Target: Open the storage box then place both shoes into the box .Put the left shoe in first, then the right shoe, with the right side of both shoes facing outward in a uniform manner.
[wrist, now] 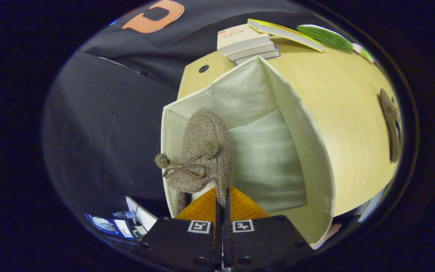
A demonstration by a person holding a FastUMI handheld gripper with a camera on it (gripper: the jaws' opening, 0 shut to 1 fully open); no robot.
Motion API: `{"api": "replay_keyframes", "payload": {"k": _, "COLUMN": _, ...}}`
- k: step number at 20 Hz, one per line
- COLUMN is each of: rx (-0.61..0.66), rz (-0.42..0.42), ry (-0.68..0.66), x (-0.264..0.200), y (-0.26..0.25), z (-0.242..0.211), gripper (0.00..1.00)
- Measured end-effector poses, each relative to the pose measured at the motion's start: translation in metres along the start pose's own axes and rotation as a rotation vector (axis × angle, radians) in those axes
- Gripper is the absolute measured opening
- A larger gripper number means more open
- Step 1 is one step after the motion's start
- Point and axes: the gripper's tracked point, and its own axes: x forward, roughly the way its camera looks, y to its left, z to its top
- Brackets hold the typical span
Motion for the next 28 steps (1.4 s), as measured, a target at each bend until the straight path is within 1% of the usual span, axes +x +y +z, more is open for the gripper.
{"api": "replay_keyframes", "payload": {"k": 1, "rx": 0.008, "rz": 0.004, "ry": 0.004, "x": 0.003, "y": -0.002, "z": 0.002, "gripper": 0.12}}
{"api": "replay_keyframes", "payload": {"k": 2, "rx": 0.018, "rz": 0.002, "ry": -0.001, "x": 0.001, "y": -0.004, "z": 0.005, "gripper": 0.15}}
{"api": "replay_keyframes", "payload": {"k": 3, "rx": 0.021, "rz": 0.009, "ry": -0.007, "x": 0.004, "y": -0.002, "z": 0.006, "gripper": 0.23}}
{"api": "replay_keyframes", "payload": {"k": 4, "rx": 0.014, "rz": 0.025, "ry": 0.003, "x": 0.002, "y": 0.002, "z": 0.003, "gripper": 0.26}}
{"api": "replay_keyframes", "payload": {"k": 5, "rx": 0.006, "rz": 0.036, "ry": 0.018, "x": 0.0, "y": 0.005, "z": -0.001, "gripper": 0.33}}
{"api": "replay_keyframes", "payload": {"k": 6, "rx": -0.006, "rz": 0.04, "ry": 0.029, "x": -0.002, "y": 0.006, "z": -0.005, "gripper": 0.37}}
{"api": "replay_keyframes", "payload": {"k": 7, "rx": -0.022, "rz": 0.035, "ry": 0.025, "x": -0.003, "y": 0.006, "z": -0.004, "gripper": 0.46}}
{"api": "replay_keyframes", "payload": {"k": 8, "rx": -0.043, "rz": 0.032, "ry": 0.013, "x": -0.008, "y": 0.006, "z": -0.003, "gripper": 0.51}}
{"api": "replay_keyframes", "payload": {"k": 9, "rx": -0.068, "rz": 0.024, "ry": -0.006, "x": -0.015, "y": 0.005, "z": 0.0, "gripper": 0.59}}
{"api": "replay_keyframes", "payload": {"k": 10, "rx": -0.096, "rz": 0.018, "ry": -0.028, "x": -0.024, "y": 0.005, "z": 0.003, "gripper": 0.64}}
{"api": "replay_keyframes", "payload": {"k": 11, "rx": -0.129, "rz": 0.018, "ry": -0.042, "x": -0.031, "y": 0.006, "z": 0.004, "gripper": 0.71}}
{"api": "replay_keyframes", "payload": {"k": 12, "rx": -0.165, "rz": 0.017, "ry": -0.041, "x": -0.042, "y": 0.007, "z": 0.002, "gripper": 0.73}}
{"api": "replay_keyframes", "payload": {"k": 13, "rx": -0.207, "rz": 0.029, "ry": -0.043, "x": -0.053, "y": 0.008, "z": 0.0, "gripper": 0.8}}
{"api": "replay_keyframes", "payload": {"k": 14, "rx": -0.252, "rz": 0.018, "ry": -0.053, "x": -0.065, "y": 0.006, "z": 0.0, "gripper": 0.81}}
{"api": "replay_keyframes", "payload": {"k": 17, "rx": -0.369, "rz": -0.069, "ry": -0.145, "x": -0.103, "y": -0.02, "z": 0.018, "gripper": 0.89}}
{"api": "replay_keyframes", "payload": {"k": 19, "rx": -0.409, "rz": -0.112, "ry": -0.204, "x": -0.135, "y": -0.039, "z": 0.027, "gripper": 0.9}}
{"api": "replay_keyframes", "payload": {"k": 21, "rx": -0.416, "rz": -0.13, "ry": -0.253, "x": -0.167, "y": -0.06, "z": 0.035, "gripper": 0.9}}
{"api": "replay_keyframes", "payload": {"k": 24, "rx": -0.401, "rz": -0.164, "ry": -0.34, "x": -0.216, "y": -0.107, "z": 0.058, "gripper": 0.91}}
{"api": "replay_keyframes", "payload": {"k": 26, "rx": -0.4, "rz": -0.222, "ry": -0.367, "x": -0.239, "y": -0.157, "z": 0.07, "gripper": 0.91}}
{"api": "replay_keyframes", "payload": {"k": 27, "rx": -0.381, "rz": -0.263, "ry": -0.373, "x": -0.25, "y": -0.188, "z": 0.075, "gripper": 0.97}}
{"api": "replay_keyframes", "payload": {"k": 28, "rx": -0.347, "rz": -0.298, "ry": -0.366, "x": -0.255, "y": -0.216, "z": 0.079, "gripper": 0.99}}
